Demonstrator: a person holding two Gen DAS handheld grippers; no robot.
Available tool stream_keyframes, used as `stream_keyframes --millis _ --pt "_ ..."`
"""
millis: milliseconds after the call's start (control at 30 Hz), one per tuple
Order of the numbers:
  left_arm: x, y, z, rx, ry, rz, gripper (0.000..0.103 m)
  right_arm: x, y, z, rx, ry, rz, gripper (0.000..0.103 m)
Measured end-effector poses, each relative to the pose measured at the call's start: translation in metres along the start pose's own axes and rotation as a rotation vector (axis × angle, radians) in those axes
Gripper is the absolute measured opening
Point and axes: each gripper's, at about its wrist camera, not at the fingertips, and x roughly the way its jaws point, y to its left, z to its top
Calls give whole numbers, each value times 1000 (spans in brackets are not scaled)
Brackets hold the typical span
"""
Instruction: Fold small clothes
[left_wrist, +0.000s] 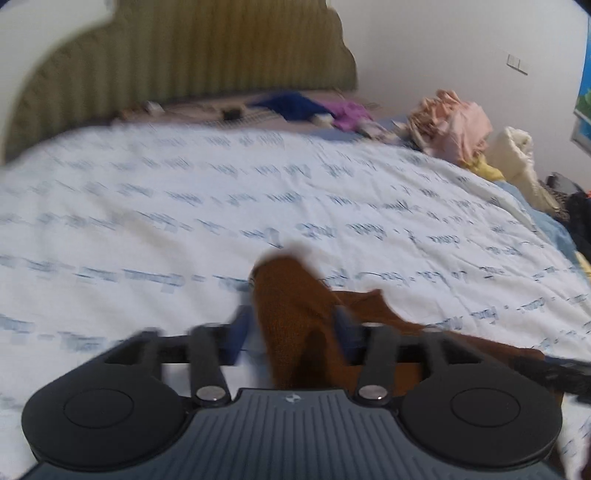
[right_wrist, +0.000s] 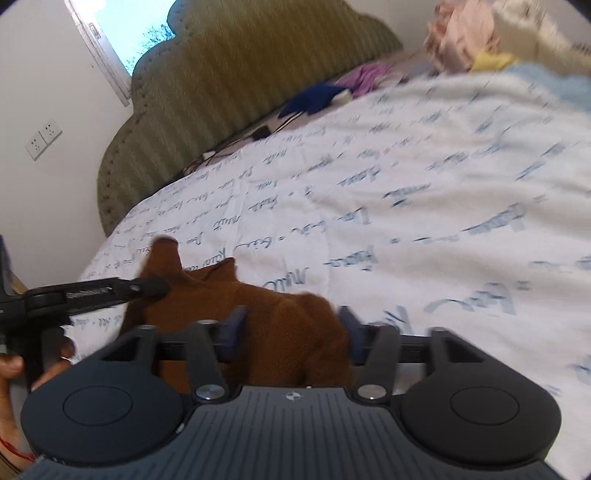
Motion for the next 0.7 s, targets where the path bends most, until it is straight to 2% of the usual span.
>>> stream_keyframes --millis 67,100,167,267,333,400,467,533,600,667,700 --pt "-26 1 -10 26 -22 23 73 -24 -1 -6 1 -24 -12 67" --pt "-39 2 -19 35 -22 10 73 -34 -2 -10 13 -21 0 67" --pt "-61 2 -38 33 21 -1 73 -52 -6 -22 63 -10 39 70" --pt "-85 1 -73 44 96 -22 73 -72 -14 -50 167 33 141 73" --pt "-100 2 -96 29 97 -30 73 -82 -16 -72 214 70 186 75" --pt "-111 3 -111 40 94 -24 73 -87 -14 -91 226 101 194 75" --pt "-114 7 -123 43 90 8 74 -91 -8 -106 190 98 143 73" --pt "-117 10 -128 29 105 41 74 -97 -1 -113 114 43 28 71" --pt "-130 11 -128 2 88 32 73 -105 10 -116 77 4 -58 74" --pt "-142 5 -130 -12 64 18 73 -115 24 -119 47 -36 -65 74" --pt "-146 1 -131 -9 57 12 73 -119 31 -122 27 -44 -59 78"
